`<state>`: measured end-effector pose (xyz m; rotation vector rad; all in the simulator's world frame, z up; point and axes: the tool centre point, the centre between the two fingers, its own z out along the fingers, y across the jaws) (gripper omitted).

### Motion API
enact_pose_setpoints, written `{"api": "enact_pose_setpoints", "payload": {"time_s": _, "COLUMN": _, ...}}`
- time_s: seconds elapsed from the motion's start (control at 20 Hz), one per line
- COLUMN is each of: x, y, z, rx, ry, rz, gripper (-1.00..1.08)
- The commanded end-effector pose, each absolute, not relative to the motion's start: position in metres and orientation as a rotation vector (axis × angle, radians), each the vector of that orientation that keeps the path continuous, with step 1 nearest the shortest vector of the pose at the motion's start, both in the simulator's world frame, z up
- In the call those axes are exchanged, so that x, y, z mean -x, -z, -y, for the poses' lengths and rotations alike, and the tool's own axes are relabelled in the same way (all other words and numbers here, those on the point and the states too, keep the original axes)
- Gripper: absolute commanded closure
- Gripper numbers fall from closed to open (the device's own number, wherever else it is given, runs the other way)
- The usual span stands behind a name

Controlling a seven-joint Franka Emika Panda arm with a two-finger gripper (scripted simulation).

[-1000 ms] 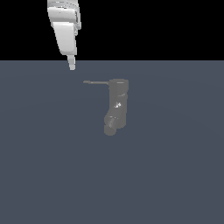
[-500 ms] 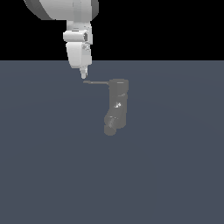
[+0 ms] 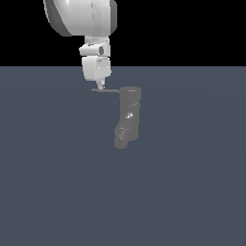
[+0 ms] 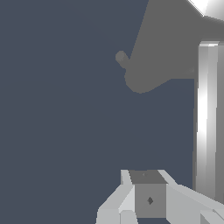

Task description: Turn on the faucet by rotating a designated handle.

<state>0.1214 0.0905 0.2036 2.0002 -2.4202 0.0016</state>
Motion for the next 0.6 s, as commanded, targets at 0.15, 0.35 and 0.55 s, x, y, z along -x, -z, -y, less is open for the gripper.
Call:
{"api": "enact_pose_setpoints", "payload": {"time_s": 0.15, "x": -0.1273, "y": -0.2003, "z": -0.0858, "rx": -1.965, "ry": -0.001, "rz": 2.45, "gripper": 1.08}}
{"api": "enact_pose_setpoints", "payload": {"time_s": 0.35, "x": -0.1262, "y": -0.2013, "z": -0.0865, "rx": -1.972, "ry": 0.0, "rz": 2.446, "gripper": 1.08}}
{"api": "enact_pose_setpoints", "payload": {"time_s": 0.55, "x": -0.1263, "y": -0.2012, "z": -0.0866, "rx": -1.972, "ry": 0.0, "rz": 2.446, "gripper": 1.08}}
